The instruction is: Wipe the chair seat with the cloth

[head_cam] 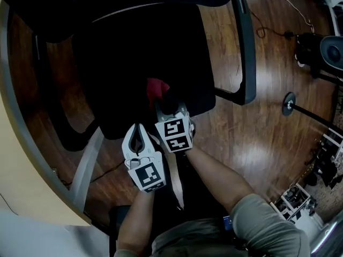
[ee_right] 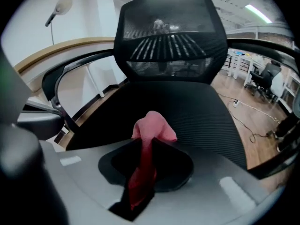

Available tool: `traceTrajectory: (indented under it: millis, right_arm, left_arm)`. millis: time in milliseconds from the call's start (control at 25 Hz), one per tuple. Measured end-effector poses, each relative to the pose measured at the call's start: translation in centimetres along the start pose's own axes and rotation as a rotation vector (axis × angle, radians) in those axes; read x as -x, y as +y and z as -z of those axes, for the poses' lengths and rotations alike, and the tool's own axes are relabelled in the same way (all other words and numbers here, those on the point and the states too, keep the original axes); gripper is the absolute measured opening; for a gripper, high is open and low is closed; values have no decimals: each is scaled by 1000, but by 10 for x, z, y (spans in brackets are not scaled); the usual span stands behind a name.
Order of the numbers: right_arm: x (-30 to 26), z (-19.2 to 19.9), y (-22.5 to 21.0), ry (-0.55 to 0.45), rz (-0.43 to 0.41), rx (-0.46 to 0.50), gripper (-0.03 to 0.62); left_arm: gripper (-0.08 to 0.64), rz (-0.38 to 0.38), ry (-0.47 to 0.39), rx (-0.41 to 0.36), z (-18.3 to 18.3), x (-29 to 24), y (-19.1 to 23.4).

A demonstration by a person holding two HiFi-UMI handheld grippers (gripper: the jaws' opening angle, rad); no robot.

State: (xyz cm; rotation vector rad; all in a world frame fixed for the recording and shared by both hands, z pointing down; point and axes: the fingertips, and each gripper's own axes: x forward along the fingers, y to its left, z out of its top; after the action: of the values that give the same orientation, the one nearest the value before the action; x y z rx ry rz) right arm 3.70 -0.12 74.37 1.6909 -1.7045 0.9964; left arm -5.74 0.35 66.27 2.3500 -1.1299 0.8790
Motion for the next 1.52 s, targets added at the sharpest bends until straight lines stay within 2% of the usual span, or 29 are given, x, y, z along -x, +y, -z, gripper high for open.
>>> traceTrajectory:
  millis: [200,400,680,960,1200,1360,1520]
  right_arm:
    - [29,14,-89,2,177,-112,67]
    - [54,39,-146,8,322,-232,67]
    - [66,68,-176,8,394,-372,66]
    - [67,71,-178,-3,392,-366,66]
    - [67,49,-155,-24,346,-296,66]
    - [62,20,-106,-60,263,-218,66]
    - [48,-4,-27,-97,111,-80,66]
  left_arm:
    - [5,57,-26,-31,-15,-17,-48]
    - [5,116,-17,-76,-16,-28,-86]
    - [5,170,-1,-120,-9,-43,-123]
    - [5,180,-1,-119,-2,-43,-131]
    - [5,110,0,-91,-2,-27,-94]
    - [5,27,-12,-51,-3,-9,-44]
    - [5,-54,-13,-14,13,12,9]
